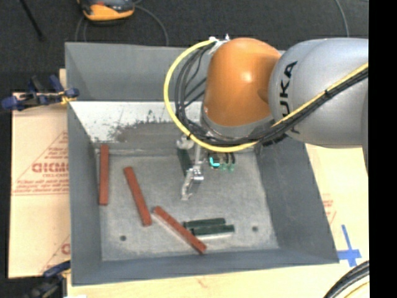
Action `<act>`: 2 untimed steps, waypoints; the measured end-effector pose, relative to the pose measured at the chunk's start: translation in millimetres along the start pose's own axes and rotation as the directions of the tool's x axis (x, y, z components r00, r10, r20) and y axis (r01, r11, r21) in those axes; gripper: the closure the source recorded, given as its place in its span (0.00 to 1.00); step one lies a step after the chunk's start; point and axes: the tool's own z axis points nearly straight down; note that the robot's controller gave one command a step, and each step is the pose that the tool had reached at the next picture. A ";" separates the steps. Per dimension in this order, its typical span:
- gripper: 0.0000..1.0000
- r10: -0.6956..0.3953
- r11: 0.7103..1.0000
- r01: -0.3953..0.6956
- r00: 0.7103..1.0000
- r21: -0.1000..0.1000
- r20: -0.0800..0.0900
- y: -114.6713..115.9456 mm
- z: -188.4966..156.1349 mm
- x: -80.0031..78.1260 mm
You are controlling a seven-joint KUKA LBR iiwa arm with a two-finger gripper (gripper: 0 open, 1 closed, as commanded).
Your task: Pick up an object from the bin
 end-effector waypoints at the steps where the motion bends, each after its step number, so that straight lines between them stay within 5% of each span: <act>1: 0.00 0.002 1.000 -0.002 1.000 -0.001 0.008 -0.5 -4.6 -1.4; 2: 0.00 -0.014 1.000 0.014 1.000 -0.001 0.015 -15.1 37.9 11.5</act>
Offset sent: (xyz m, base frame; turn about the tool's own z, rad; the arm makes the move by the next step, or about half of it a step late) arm -0.0353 -0.0382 -0.1075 -0.0351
